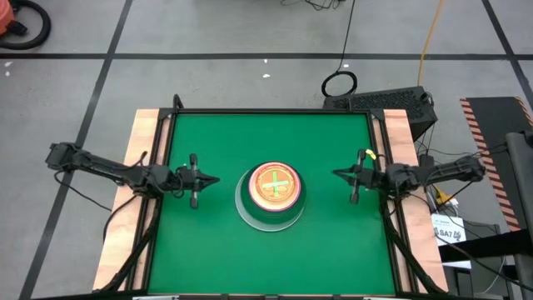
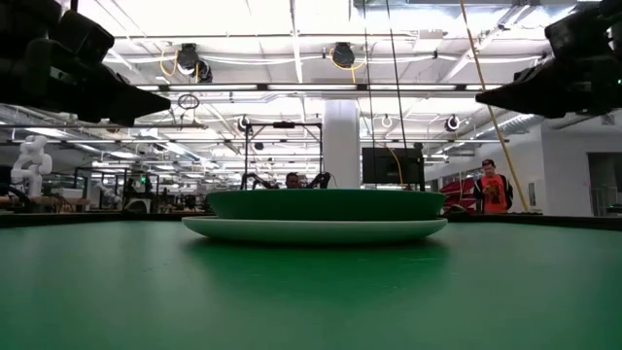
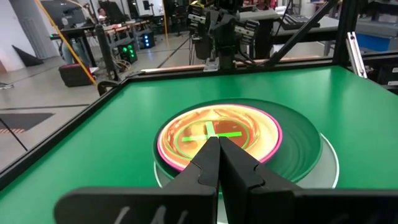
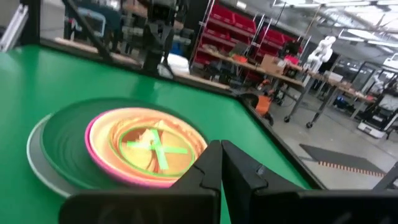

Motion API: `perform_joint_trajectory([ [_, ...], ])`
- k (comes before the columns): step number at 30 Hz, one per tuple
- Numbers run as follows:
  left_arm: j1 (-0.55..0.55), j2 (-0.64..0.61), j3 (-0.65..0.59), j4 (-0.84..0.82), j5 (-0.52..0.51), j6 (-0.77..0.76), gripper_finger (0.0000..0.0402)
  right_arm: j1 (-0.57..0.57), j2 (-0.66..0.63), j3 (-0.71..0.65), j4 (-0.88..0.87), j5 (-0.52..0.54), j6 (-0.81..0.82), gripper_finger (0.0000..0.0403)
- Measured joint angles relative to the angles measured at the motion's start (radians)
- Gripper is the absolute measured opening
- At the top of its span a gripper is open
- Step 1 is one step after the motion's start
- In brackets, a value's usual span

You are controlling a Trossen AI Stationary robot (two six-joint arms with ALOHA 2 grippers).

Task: Stack plastic plates
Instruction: Return to Home Position

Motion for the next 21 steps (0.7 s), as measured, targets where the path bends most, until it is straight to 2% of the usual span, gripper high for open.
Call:
perform_joint_trajectory([
  [9, 0.000, -0.113, 0.000, -0.124, 0.000, 0.010, 0.0005, 0.000, -0.121, 0.000, -0.011, 0.000, -0.032, 0.0000],
  [16, 0.028, -0.230, 0.000, -0.244, 0.002, 0.014, 0.0005, 0.000, -0.121, 0.000, -0.022, -0.054, -0.033, 0.0000],
  [21, 0.064, -0.343, 0.000, -0.341, 0.059, 0.005, 0.0005, 0.000, -0.121, 0.000, -0.022, -0.054, -0.028, 0.0000],
])
